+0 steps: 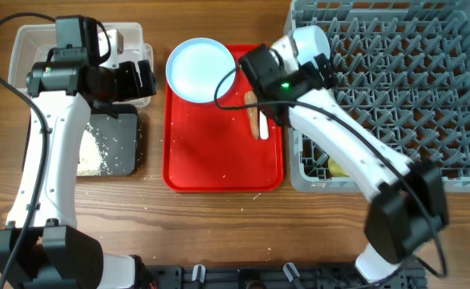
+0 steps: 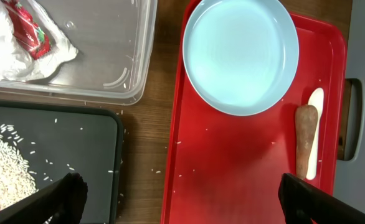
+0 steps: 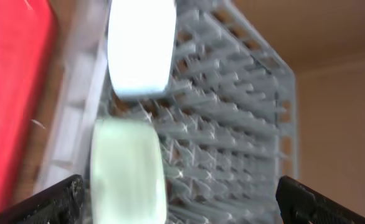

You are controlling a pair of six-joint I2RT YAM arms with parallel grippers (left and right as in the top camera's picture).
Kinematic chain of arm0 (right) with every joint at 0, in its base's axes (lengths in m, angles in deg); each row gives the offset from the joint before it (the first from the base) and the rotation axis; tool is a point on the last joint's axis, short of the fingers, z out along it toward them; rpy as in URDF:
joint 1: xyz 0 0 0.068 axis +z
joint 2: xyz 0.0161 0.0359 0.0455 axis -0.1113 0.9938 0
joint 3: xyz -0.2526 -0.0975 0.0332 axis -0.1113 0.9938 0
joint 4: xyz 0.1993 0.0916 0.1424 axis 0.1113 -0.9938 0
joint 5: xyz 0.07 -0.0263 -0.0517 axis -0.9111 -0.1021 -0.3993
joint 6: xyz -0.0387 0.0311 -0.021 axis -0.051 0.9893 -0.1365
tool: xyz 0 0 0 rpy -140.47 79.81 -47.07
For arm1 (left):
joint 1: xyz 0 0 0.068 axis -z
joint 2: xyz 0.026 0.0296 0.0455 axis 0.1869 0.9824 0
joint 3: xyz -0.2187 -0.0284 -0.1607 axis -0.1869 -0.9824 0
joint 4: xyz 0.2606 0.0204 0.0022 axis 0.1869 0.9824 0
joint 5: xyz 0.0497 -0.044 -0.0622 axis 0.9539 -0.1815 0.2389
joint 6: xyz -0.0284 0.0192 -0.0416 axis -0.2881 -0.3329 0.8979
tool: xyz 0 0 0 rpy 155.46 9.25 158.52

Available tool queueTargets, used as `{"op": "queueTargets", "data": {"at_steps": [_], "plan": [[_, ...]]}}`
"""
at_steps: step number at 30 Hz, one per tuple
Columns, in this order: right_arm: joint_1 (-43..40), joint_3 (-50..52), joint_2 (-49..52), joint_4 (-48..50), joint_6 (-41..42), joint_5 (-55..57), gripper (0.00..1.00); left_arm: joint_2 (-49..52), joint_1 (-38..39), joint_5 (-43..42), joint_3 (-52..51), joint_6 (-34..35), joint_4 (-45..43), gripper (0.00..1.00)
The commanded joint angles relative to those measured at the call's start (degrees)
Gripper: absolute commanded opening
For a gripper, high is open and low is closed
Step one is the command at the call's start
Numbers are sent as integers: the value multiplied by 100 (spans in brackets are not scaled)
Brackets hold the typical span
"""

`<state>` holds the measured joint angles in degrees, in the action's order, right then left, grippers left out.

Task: Sort waste into correct bins and load items into the dishwasher rack
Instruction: 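Grasp the edge of the white plate with the right gripper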

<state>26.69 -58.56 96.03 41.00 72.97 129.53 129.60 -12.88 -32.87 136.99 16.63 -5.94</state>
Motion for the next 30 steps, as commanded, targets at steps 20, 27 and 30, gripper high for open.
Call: {"op": "queueTargets", "data": {"at_steps": [20,27,30], "plan": [[-9,-72,-293,2468,1213,-5294,88,-42,-31,11,79,-26,-13,100],[-4,-103,750,2922,2505,-4859,87,-42,-31,11,79,-26,-11,100],[-4,-103,1231,3034,2555,-4933,82,-42,-31,11,79,-26,-11,100]]}}
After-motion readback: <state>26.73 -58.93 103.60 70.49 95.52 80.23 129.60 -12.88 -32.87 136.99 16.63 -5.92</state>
